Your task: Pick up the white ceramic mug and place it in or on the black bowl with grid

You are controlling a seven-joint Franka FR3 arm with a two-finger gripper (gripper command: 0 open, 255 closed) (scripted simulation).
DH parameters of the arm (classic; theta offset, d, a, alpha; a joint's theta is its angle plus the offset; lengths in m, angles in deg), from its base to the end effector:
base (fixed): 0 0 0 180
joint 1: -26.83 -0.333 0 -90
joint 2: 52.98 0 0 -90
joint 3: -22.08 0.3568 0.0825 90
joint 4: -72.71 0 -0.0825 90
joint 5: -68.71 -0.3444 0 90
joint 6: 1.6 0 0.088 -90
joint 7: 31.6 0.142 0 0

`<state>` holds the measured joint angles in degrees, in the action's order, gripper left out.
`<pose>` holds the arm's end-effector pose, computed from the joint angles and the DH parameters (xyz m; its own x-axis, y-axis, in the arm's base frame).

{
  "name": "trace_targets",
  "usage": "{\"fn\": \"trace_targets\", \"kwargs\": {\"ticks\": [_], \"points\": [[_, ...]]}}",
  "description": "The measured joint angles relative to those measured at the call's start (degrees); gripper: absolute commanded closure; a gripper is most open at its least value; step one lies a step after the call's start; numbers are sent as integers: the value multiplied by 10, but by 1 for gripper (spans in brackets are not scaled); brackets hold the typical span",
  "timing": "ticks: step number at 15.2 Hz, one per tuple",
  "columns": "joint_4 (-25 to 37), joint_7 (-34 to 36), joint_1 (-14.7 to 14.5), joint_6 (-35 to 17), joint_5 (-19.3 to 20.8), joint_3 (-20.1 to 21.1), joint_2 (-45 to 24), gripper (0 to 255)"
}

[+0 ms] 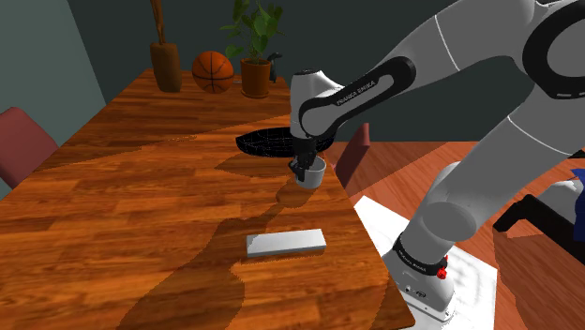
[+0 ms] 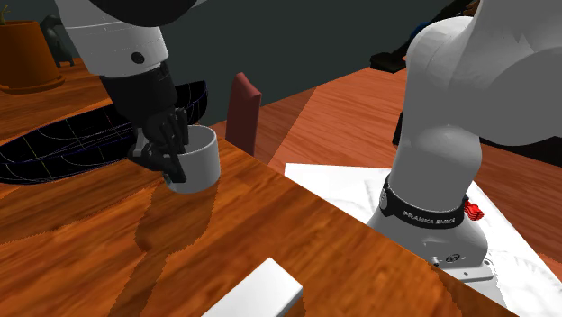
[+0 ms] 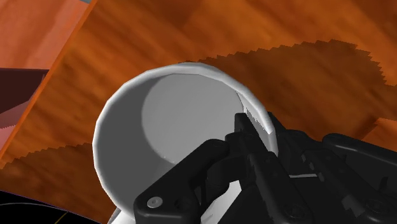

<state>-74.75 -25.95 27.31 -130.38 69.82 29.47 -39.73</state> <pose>0.3746 0.0441 0.3678 0.9954 0.0275 -0.0921 0.0324 -0.9981 0.0527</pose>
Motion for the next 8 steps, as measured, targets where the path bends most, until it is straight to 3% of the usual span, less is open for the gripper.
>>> {"fn": "trace_targets", "kwargs": {"ticks": [8], "points": [[18,-5,-1,43,-4,-2,26,255]]}}
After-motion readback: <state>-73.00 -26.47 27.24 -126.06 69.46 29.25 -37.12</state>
